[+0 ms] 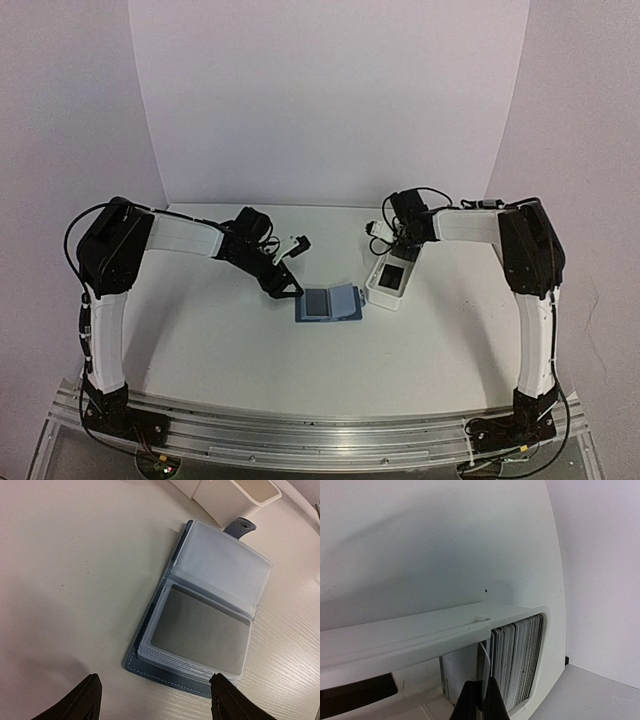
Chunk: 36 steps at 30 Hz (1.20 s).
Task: Put the credit cards into the card holder
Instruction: Pick up the credit card from the storage box.
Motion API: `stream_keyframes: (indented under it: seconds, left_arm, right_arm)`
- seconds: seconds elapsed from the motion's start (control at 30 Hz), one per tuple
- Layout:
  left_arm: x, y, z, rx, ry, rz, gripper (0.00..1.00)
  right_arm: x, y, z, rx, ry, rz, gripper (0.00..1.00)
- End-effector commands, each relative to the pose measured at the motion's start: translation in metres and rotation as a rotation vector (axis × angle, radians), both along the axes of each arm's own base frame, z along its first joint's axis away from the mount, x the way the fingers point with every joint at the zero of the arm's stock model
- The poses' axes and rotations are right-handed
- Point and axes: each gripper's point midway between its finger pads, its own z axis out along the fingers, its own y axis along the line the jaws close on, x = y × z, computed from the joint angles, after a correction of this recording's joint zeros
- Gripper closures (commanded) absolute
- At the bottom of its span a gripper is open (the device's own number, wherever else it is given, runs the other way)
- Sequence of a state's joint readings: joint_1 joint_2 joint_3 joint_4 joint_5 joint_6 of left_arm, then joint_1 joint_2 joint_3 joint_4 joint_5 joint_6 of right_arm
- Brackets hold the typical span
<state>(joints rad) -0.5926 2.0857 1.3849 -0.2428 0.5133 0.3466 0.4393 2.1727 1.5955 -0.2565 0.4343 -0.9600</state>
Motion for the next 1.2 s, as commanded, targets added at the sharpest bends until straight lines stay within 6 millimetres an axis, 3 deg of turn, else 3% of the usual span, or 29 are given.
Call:
stream_keyframes:
  seconds: [0.0, 0.9, 1.17]
  left_arm:
    - [0.005, -0.003, 0.023, -0.045, -0.044, -0.003, 0.26]
    - [0.002, -0.003, 0.027, -0.051, -0.040, -0.010, 0.26]
    - [0.000, -0.002, 0.028, -0.053, -0.038, -0.012, 0.26]
  right_arm:
    - [0.005, -0.004, 0.044, 0.021, -0.086, -0.009, 0.98]
    - [-0.009, 0.010, 0.103, 0.239, -0.030, 0.002, 1.00]
    - [-0.009, 0.007, 0.106, 0.260, -0.026, -0.015, 1.00]
